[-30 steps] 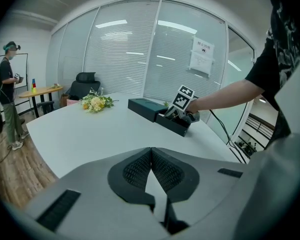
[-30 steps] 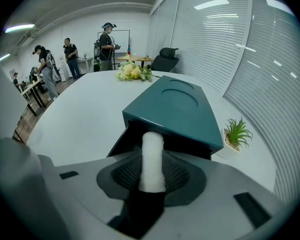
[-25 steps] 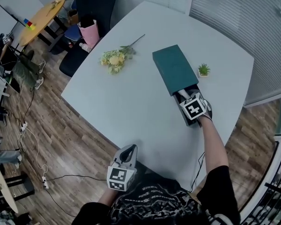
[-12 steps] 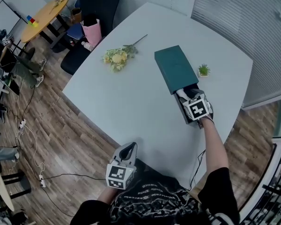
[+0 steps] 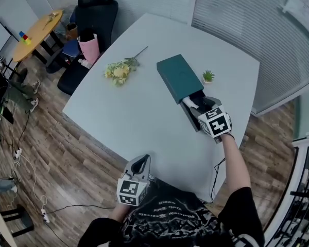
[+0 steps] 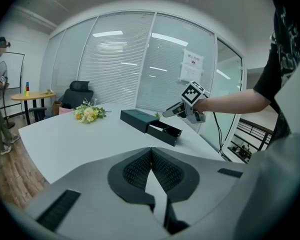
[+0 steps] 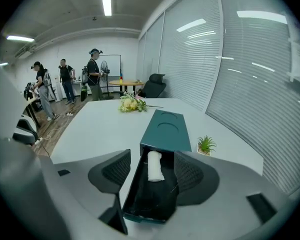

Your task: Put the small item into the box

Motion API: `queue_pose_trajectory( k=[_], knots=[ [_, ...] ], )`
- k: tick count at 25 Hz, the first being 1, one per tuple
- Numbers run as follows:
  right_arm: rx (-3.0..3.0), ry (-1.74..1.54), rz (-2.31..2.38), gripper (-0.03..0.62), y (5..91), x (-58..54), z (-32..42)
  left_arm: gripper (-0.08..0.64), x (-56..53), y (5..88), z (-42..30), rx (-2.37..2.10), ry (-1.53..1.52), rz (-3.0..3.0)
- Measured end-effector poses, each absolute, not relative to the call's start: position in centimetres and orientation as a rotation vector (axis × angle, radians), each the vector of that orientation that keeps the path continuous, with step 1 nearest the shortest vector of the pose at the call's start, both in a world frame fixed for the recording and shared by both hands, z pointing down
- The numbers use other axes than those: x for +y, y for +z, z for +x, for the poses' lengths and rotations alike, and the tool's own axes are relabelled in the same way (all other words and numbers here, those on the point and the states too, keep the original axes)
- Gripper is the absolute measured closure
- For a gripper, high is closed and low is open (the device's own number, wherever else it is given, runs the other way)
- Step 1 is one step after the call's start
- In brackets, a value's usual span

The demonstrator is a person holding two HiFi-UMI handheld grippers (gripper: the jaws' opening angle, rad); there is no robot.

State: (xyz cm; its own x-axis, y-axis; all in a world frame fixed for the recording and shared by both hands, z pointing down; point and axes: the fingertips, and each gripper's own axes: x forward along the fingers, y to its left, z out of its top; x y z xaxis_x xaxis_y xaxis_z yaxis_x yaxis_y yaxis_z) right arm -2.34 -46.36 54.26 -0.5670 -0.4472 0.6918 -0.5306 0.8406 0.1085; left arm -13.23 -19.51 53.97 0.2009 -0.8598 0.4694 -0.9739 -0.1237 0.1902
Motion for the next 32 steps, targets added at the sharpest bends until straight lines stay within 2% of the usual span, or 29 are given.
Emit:
queue_pose_trajectory(
  k=[14, 22, 32],
  knots=[
    [-2.437, 0.094, 0.937, 0.322, 44.0, -37.9, 1.3, 0.543, -18.5, 52.4, -10.7, -1.579, 0.288, 2.228],
    [-2.482, 0.067, 1.089, 0.325, 42.9, -32.6, 4.9, 0.543, -18.2, 51.8, -8.7, -1.496, 0.281, 2.325],
    [-2.557, 0.200, 1.332, 0.325, 44.2, -25.2, 9.0, 0.543, -18.1, 51.3, -6.7, -1.394, 0.297, 2.411]
  ],
)
